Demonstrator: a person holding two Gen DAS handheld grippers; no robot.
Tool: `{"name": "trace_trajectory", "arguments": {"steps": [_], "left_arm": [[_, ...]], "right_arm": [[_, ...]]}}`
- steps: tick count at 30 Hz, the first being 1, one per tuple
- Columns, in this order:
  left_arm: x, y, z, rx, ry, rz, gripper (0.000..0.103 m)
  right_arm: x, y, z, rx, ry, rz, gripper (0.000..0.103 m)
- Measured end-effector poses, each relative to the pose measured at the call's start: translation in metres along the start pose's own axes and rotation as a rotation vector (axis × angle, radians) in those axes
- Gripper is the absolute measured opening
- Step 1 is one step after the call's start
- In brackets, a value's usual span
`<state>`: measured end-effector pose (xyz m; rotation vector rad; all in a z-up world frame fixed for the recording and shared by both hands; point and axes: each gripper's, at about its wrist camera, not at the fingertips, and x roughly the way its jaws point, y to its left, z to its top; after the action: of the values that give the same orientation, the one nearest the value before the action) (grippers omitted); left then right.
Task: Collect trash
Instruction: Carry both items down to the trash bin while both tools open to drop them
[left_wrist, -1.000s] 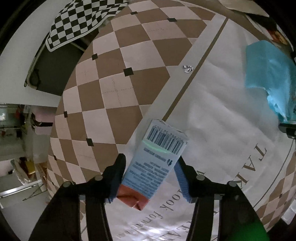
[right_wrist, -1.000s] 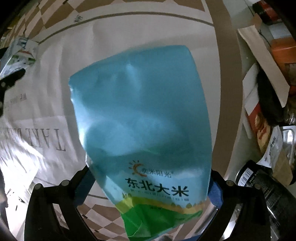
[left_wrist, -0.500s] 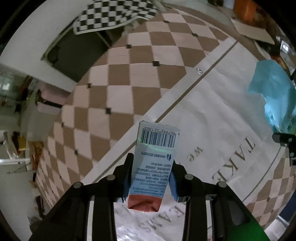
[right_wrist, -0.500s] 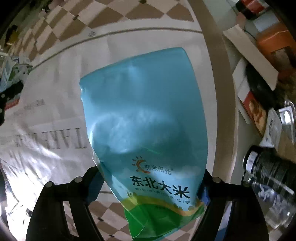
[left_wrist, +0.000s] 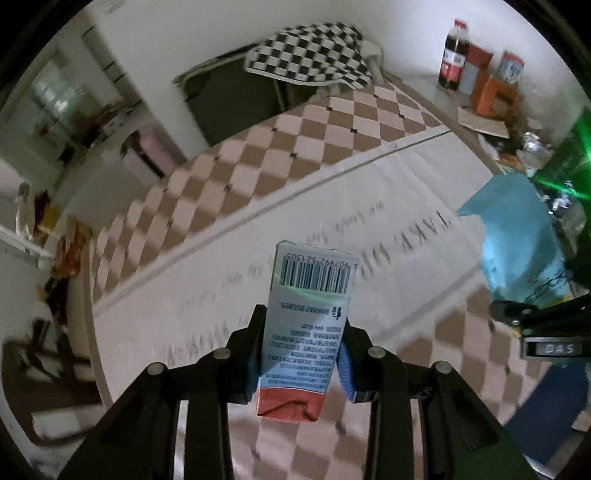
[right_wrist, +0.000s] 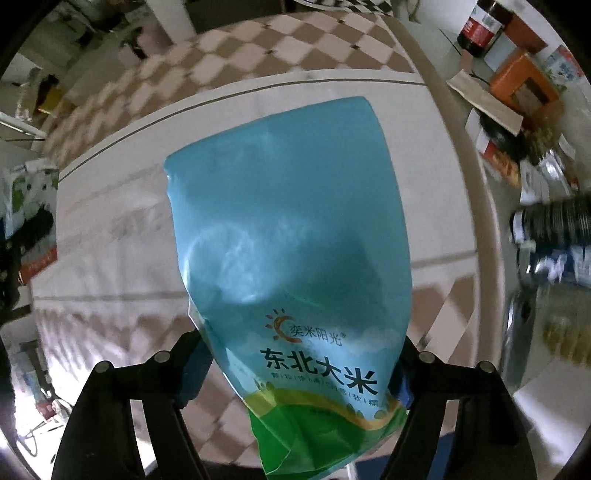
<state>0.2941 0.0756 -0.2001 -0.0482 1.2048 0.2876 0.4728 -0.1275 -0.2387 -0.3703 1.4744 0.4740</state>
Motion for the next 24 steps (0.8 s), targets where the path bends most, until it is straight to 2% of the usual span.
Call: {"name": "trace_trajectory", "arguments": {"steps": [3, 4, 5, 6, 8, 11, 14, 18, 20, 24], "left_arm": [[-0.029, 0.011, -0.048, -0.04, -0.025, -0.005, 0.03], [-0.042, 0.017, -0.074, -0.06, -0.032, -0.01, 0.03], [-0.045, 0.022, -0.083, -0.068, -0.035, -0.015, 0.03], [-0.054, 0.027, -0.109, -0.085, -0.034, -0.028, 0.03], [-0.062, 0.035, -0.139, -0.116, -0.025, -0.054, 0.03], [-0.067, 0.043, -0.195, -0.175, 0.014, -0.12, 0.03], [-0.067, 0.049, -0.254, -0.246, 0.082, -0.178, 0.03], [-0.052, 0.059, -0.333, -0.387, 0.19, -0.254, 0.03], [-0.042, 0.061, -0.362, -0.433, 0.238, -0.273, 0.03], [0.012, 0.059, -0.42, -0.534, 0.36, -0.283, 0.03]], "right_arm": [[-0.012, 0.04, -0.053, -0.005, -0.034, 0.023, 0.078], [-0.015, 0.05, -0.068, -0.007, -0.042, 0.029, 0.078], [-0.019, 0.062, -0.089, -0.006, -0.052, 0.039, 0.078], [-0.021, 0.071, -0.103, -0.006, -0.057, 0.044, 0.078], [-0.025, 0.112, -0.14, 0.005, -0.065, 0.067, 0.078], [-0.021, 0.148, -0.203, 0.033, -0.055, 0.112, 0.078], [-0.012, 0.169, -0.258, 0.079, -0.027, 0.175, 0.078], [0.02, 0.182, -0.331, 0.159, 0.051, 0.275, 0.078], [0.042, 0.183, -0.363, 0.199, 0.097, 0.308, 0.078], [0.09, 0.191, -0.415, 0.24, 0.185, 0.319, 0.078]]}}
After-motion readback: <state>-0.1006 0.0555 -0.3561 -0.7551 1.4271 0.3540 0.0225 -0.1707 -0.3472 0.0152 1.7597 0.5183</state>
